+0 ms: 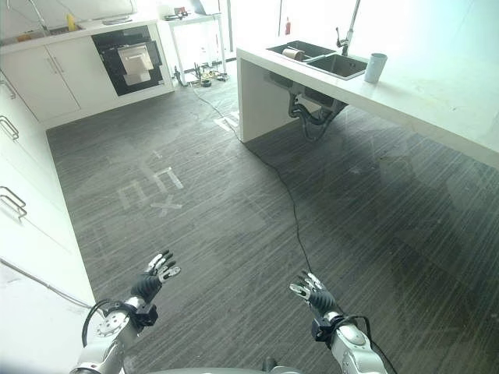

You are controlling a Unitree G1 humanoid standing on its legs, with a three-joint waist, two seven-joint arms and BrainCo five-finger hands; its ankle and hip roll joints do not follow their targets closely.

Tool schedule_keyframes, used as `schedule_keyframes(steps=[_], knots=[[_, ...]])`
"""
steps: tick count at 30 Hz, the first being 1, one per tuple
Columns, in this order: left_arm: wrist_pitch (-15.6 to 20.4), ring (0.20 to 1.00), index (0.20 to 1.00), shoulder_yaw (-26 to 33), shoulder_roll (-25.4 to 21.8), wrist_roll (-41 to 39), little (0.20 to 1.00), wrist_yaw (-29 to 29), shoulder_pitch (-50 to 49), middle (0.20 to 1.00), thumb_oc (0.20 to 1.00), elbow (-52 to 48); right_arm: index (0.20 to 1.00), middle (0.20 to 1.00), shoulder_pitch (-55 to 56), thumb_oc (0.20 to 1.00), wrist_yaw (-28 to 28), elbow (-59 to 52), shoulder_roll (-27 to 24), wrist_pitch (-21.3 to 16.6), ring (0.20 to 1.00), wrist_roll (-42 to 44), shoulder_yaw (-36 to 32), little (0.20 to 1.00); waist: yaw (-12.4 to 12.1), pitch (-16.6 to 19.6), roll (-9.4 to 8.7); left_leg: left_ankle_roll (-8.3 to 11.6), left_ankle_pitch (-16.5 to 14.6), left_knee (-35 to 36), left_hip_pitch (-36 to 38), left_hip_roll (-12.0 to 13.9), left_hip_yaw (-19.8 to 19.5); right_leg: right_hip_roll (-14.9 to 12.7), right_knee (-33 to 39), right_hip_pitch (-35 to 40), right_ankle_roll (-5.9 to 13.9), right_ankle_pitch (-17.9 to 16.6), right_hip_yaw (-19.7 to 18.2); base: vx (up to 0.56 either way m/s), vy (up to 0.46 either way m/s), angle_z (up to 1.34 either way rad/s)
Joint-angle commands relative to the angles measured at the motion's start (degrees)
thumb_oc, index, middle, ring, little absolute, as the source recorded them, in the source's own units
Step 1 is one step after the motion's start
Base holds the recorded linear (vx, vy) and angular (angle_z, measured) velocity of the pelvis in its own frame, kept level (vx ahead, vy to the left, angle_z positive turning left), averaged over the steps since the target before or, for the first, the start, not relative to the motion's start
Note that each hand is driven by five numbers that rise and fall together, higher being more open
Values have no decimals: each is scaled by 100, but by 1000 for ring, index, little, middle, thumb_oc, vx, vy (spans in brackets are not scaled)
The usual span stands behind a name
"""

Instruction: Place the dishes in the dishwasher.

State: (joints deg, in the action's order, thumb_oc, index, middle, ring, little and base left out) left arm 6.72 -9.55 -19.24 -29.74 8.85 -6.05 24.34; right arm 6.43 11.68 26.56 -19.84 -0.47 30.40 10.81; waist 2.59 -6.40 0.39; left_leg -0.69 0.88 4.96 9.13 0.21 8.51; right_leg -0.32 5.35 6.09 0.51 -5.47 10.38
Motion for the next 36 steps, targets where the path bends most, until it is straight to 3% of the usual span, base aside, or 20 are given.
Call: schedule_keyframes(steps=[1,7,15,20,23,25,27,29,31,34,36], knots=[[126,1000,1000,-235,-154,232,1000,193,404,1000,1000,141,1000,1000,-402,1000,159,35,-18,-236,1000,65,175,1000,-30,61,-56,279,-190,-237,-91,212,239,-252,-232,234,365,625,294,0,0,0],[-185,1000,1000,-253,-155,99,1000,131,361,1000,1000,207,1000,1000,-420,1000,18,193,-51,96,1000,-184,280,1000,-77,31,-60,285,-166,-212,-96,223,161,-241,-247,250,353,647,307,23,-33,2],[-527,1000,1000,-154,33,-105,1000,-215,181,1000,1000,429,1000,1000,-233,1000,-101,127,97,263,1000,91,280,1000,-69,27,-93,333,-84,-158,-162,270,117,-191,-252,186,338,646,303,11,-62,6],[-687,1000,1000,-166,185,-183,1000,97,174,1000,1000,739,1000,1000,-279,1000,-13,234,95,288,1000,183,273,1000,-52,-23,-112,392,-135,-416,-286,325,95,-171,-244,154,288,655,270,-20,-80,2],[-612,1000,1000,-239,132,-122,1000,98,207,1000,1000,735,1000,1000,-365,1000,85,188,-10,325,1000,156,284,1000,-53,-152,-200,412,-195,-1528,-833,397,222,-249,-308,99,182,654,250,-62,-86,3],[-540,1000,1000,-245,83,-91,1000,100,224,1000,1000,711,1000,1000,-433,1000,139,229,-114,275,1000,74,306,1000,-86,-318,-225,456,49,-2724,-1453,513,143,-249,-398,67,30,681,237,-96,-94,1],[-464,1000,1000,-218,3,31,1000,127,183,1000,1000,713,1000,1000,-487,1000,243,376,-196,287,1000,-24,296,1000,-138,-448,-178,467,224,-3322,-1848,516,5,-206,-476,71,-58,699,203,-34,-32,0],[-500,1000,1000,-187,-30,126,1000,174,147,1000,1000,707,1000,1000,-513,1000,313,500,-222,264,1000,-28,267,1000,-177,-489,-113,491,372,-3081,-1898,508,48,-162,-482,143,-51,739,210,74,59,-3],[-548,1000,1000,-211,-43,210,1000,122,105,1000,1000,672,1000,1000,-499,1000,268,469,-217,303,1000,-101,248,1000,-197,-454,-20,532,616,-2263,-1847,472,130,-119,-447,204,6,776,264,165,153,-4],[-517,1000,1000,-266,50,180,1000,80,99,1000,1000,747,1000,1000,-336,1000,49,287,-210,410,1000,-75,311,1000,-207,-437,105,719,1379,-794,-1987,612,272,-64,-345,432,44,830,362,260,208,15],[-426,1000,1000,-291,99,221,1000,141,72,1000,1000,806,1000,1000,-237,1000,24,301,-208,328,1000,-84,327,1000,-158,-433,71,820,1403,-699,-2030,665,473,-123,-351,549,76,926,461,326,259,46]])
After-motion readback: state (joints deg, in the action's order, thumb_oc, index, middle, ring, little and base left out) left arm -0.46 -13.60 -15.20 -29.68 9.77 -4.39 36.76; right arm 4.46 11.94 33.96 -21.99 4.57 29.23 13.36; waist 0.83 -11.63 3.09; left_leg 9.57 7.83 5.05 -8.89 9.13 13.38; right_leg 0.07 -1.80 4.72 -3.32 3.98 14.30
